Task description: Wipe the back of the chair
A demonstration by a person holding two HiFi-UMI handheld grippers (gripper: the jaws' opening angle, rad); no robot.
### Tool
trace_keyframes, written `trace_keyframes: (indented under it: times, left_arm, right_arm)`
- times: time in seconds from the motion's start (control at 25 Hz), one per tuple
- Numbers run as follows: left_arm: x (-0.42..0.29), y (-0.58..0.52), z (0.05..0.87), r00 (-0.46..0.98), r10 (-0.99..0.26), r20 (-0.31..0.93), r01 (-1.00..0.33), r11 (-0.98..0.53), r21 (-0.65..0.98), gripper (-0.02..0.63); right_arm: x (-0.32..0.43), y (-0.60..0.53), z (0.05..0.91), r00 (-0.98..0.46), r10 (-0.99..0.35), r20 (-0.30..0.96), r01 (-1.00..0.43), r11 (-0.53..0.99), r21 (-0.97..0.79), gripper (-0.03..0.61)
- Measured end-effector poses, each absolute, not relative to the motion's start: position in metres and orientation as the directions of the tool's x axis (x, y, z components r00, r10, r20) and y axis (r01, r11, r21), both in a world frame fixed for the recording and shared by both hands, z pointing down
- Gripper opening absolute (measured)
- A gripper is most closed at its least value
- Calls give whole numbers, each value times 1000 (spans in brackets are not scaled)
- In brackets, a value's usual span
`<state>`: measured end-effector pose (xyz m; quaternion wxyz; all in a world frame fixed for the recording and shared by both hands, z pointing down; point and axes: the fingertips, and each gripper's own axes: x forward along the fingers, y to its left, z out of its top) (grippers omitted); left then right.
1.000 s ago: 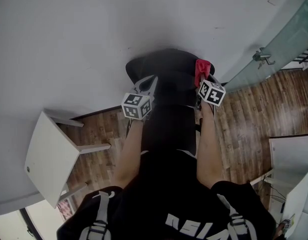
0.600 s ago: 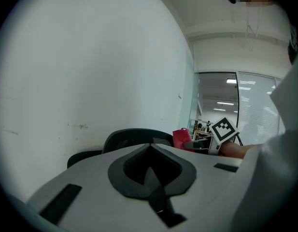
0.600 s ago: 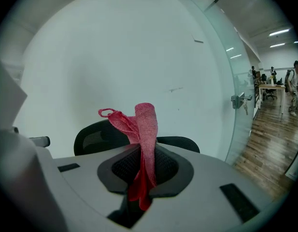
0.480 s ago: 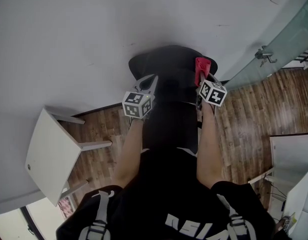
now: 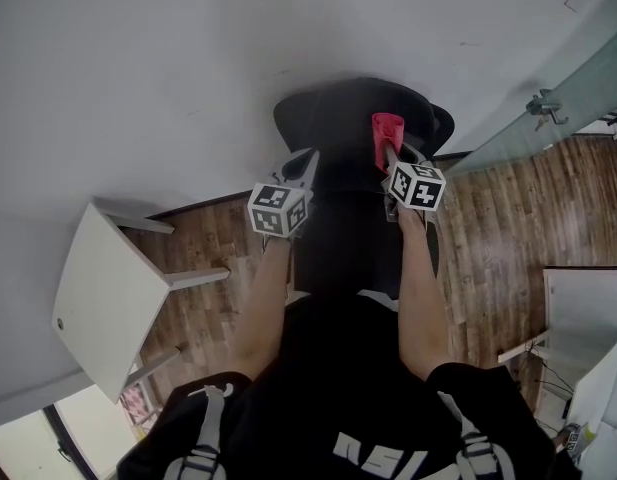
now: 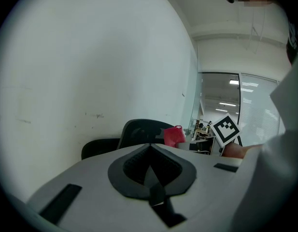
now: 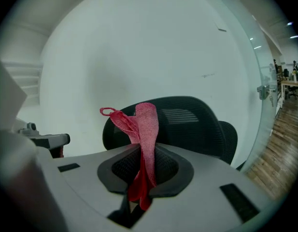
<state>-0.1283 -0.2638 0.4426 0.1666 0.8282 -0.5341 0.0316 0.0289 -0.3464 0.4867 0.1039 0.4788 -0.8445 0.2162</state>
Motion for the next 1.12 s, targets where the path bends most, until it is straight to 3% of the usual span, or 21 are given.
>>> trace_keyframes:
  times: [0.56, 1.12]
  left_arm:
    - [-210, -234, 517, 423, -866, 268, -901, -370, 227, 25]
    - [-287, -242, 572, 370, -895, 249, -921, -318, 227, 25]
  right_arm:
    - [-153, -297, 570, -700, -559, 445, -690, 689, -220, 67]
    - [-208, -341, 633, -643, -633, 431, -753, 624, -209, 66]
